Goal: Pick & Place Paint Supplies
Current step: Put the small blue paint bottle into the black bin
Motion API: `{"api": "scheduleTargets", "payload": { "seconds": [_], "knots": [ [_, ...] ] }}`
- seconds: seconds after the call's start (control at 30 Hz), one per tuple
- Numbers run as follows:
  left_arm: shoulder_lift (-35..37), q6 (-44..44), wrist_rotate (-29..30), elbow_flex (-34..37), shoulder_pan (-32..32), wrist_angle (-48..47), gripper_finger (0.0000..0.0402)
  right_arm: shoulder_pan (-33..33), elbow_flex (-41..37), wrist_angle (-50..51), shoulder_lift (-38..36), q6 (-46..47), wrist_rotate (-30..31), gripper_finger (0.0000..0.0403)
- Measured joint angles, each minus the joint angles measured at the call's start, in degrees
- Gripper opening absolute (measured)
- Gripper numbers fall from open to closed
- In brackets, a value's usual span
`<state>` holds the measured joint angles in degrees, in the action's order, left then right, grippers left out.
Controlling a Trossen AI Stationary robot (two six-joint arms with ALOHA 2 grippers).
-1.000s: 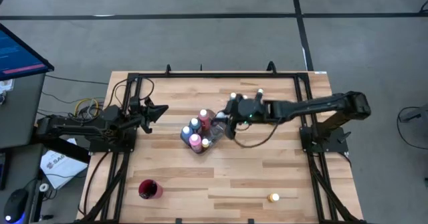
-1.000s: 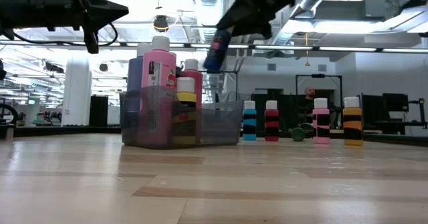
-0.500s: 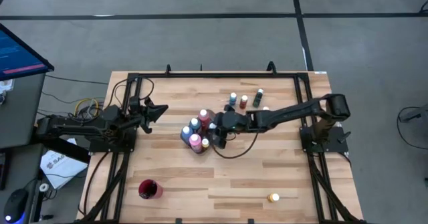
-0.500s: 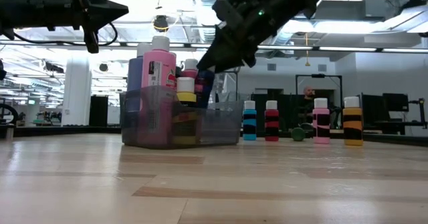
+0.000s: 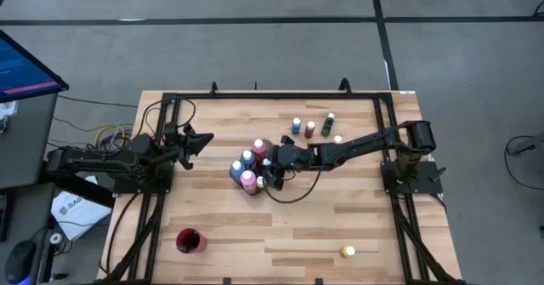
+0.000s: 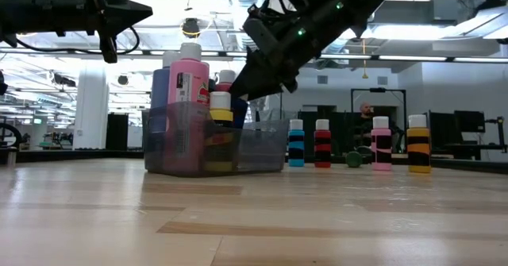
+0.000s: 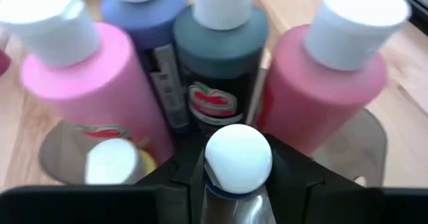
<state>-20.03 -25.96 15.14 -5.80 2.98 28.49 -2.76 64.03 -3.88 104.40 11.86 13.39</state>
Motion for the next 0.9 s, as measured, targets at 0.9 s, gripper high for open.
{"api": "scheduleTargets", "payload": {
  "seconds": [0.9],
  "knots": [
    [0.0,0.0,0.0,0.0,0.0,1.0,0.0003,1.0,0.0,-2.9,3.8,0.2,-4.5,0.0139]
  ]
}}
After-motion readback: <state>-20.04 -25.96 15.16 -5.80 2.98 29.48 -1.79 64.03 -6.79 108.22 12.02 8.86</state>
